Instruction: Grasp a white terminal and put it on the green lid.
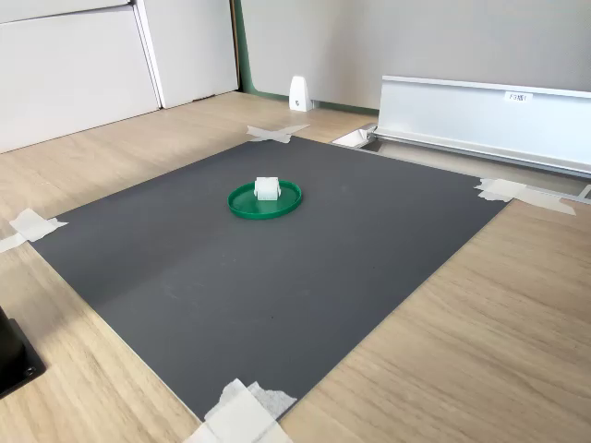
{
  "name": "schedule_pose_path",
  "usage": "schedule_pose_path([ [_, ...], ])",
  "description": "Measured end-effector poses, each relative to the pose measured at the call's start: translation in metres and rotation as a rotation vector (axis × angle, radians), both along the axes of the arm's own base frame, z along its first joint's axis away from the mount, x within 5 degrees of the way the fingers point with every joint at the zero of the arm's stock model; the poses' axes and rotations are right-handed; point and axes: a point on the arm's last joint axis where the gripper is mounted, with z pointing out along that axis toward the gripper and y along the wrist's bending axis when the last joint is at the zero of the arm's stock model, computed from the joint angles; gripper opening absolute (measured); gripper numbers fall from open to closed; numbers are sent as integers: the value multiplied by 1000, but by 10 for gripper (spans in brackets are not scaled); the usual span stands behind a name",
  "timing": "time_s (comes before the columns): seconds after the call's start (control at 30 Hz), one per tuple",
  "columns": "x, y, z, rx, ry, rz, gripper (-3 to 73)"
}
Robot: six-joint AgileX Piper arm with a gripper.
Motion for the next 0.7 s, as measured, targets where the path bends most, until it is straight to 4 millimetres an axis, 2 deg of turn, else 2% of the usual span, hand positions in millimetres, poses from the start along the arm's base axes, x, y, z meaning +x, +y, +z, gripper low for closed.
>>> schedule_pose_path([
  [0.23,-40,-1,-57,55,-7,-1,-5],
  [0.37,-58,-2,-78,58,-47,-2,-5],
  [0.53,-73,-6,-93,62,-114,-44,-5],
  [0.7,-83,-8,-95,79,-182,-100,-5],
])
